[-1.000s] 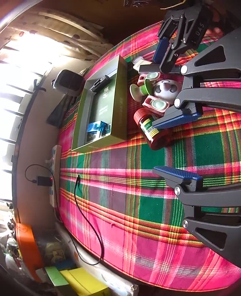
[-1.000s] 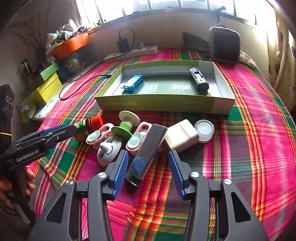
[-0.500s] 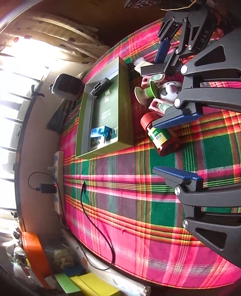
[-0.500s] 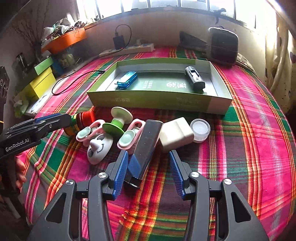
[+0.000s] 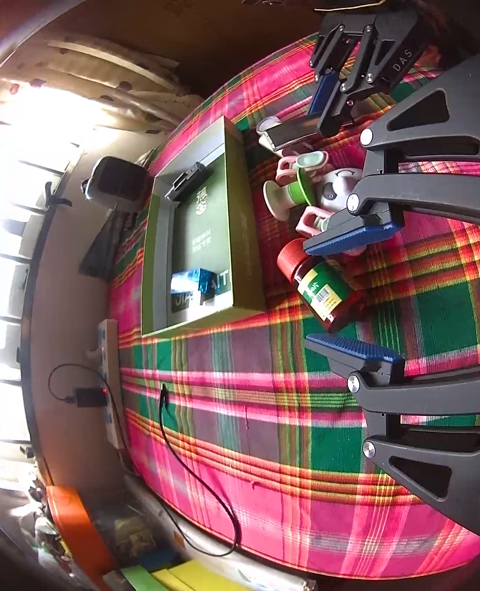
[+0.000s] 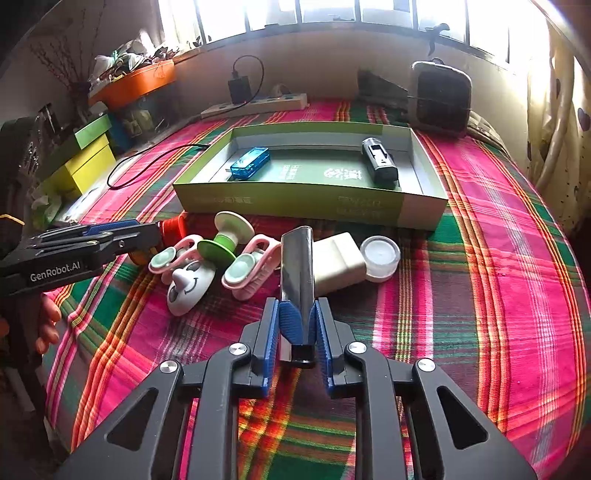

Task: Organize rigid objects
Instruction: 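Lift the black bar with right tool while left tool approaches the bottle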

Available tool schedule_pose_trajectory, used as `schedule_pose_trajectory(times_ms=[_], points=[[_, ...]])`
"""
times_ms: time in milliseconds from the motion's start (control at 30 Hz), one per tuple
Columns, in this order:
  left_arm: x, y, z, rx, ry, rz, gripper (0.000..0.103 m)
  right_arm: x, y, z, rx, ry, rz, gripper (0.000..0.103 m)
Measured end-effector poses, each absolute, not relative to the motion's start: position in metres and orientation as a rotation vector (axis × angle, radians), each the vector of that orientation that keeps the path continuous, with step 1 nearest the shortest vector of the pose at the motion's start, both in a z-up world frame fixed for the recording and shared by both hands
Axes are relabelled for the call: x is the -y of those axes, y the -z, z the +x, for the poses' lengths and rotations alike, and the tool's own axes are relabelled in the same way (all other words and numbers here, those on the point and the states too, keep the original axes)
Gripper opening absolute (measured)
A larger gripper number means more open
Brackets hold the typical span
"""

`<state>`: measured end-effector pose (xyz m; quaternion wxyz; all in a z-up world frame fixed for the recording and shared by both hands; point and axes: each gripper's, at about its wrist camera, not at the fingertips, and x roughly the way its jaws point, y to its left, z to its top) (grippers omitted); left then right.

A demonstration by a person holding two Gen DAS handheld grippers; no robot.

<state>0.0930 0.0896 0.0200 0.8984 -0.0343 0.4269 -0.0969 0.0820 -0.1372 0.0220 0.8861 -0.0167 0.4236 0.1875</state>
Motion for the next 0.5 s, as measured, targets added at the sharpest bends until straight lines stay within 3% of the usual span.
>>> schedule_pose_trajectory(times_ms=[500], points=[[-0.07, -0.019, 0.093, -0.898, 0.238, -0.029, 0.044, 0.175, -0.025, 0.08, -0.861, -0.331, -0.02, 0.018]])
